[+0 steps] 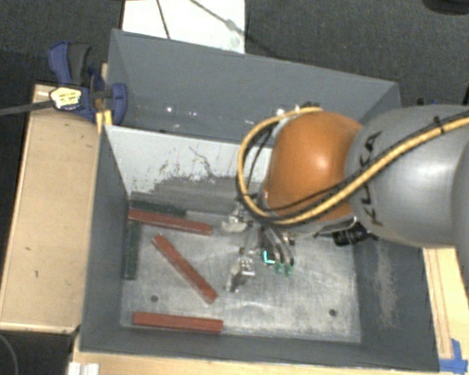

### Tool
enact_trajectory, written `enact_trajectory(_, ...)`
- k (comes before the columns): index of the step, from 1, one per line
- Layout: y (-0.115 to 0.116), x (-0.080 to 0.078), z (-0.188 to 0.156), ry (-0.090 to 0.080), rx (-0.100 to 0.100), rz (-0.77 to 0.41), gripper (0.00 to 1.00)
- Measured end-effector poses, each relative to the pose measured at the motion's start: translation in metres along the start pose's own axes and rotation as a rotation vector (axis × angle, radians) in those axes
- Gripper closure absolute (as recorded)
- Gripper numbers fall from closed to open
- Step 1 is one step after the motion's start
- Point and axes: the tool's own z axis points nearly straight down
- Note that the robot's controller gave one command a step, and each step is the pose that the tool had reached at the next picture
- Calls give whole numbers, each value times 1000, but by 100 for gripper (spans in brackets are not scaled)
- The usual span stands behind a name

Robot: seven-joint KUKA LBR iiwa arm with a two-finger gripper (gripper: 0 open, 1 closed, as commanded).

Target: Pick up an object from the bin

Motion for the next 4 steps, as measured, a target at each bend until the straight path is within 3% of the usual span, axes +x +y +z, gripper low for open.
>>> enact_trajectory(1,0,-2,-4,-7,-1,3,0)
enact_trajectory(2,19,32,71,-19,-4,-44,100)
enact_trajectory(3,19,32,71,-19,-4,-43,100)
enact_trajectory(4,10,40,69,-11,-2,-113,100)
